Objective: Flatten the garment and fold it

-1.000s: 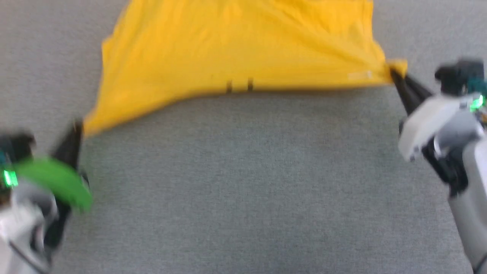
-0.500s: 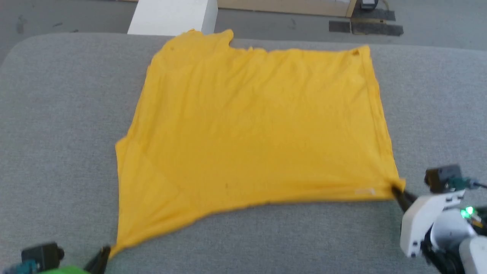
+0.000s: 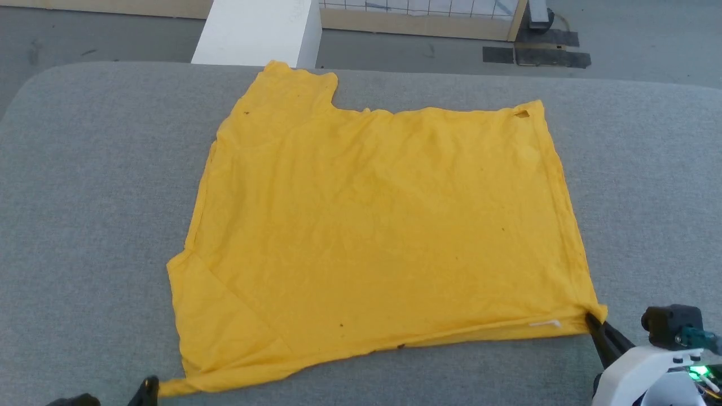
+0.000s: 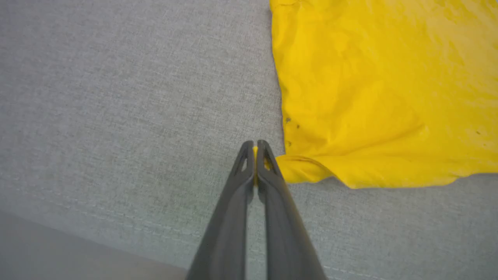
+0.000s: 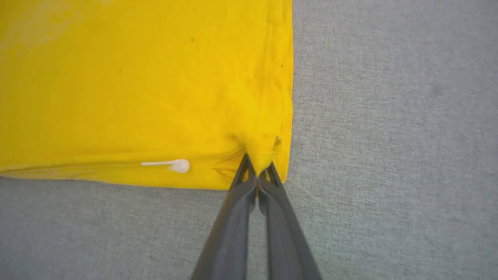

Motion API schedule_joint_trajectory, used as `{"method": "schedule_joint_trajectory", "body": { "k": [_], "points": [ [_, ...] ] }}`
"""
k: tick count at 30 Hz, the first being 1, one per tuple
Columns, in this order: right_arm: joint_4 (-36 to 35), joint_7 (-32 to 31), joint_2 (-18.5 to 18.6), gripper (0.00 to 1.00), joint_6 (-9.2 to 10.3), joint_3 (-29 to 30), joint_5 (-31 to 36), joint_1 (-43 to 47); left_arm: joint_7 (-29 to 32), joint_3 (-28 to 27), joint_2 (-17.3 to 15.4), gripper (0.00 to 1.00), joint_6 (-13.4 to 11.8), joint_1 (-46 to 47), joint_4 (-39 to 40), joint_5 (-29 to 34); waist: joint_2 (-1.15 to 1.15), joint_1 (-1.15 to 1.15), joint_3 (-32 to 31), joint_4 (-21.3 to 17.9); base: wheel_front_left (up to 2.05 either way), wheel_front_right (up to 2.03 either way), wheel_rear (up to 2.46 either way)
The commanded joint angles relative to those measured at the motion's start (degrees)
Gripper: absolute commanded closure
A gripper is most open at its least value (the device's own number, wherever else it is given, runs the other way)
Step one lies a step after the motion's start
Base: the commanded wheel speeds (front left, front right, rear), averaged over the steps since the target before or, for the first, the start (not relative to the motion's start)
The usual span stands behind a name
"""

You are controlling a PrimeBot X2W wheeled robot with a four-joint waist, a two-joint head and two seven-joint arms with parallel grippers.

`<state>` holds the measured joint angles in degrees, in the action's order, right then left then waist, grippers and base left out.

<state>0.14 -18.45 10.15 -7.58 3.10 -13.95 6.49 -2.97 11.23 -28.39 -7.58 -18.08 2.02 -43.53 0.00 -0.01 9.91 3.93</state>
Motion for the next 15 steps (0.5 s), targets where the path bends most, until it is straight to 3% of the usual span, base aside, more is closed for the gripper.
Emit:
{"method": "schedule_joint_trajectory", "body": {
  "k": [1, 7, 15],
  "points": [
    [-0.1, 3.4, -0.6, 1.0, 0.09, -0.1, 1.0, 0.8, -2.8, 0.2, 0.7, 1.0, -0.5, 2.2, 0.1, 2.2, 0.0, 0.01, -0.1, 0.0, 0.0, 0.0, 0.0],
    [1.5, 13.6, -2.2, 1.0, 0.09, -1.5, 4.0, 0.3, -10.4, 1.9, 3.0, 1.0, -1.3, 9.2, 0.1, 10.2, 0.0, 0.01, 0.0, -0.3, 0.0, 0.0, 0.0],
    [2.0, 14.8, -0.1, 1.0, 0.09, -2.4, 5.3, -5.7, -11.5, 2.3, 2.6, 1.0, 0.3, 21.8, -0.4, 15.8, 0.0, 0.01, 1.9, -0.8, 0.0, 0.0, 0.0]
  ]
}}
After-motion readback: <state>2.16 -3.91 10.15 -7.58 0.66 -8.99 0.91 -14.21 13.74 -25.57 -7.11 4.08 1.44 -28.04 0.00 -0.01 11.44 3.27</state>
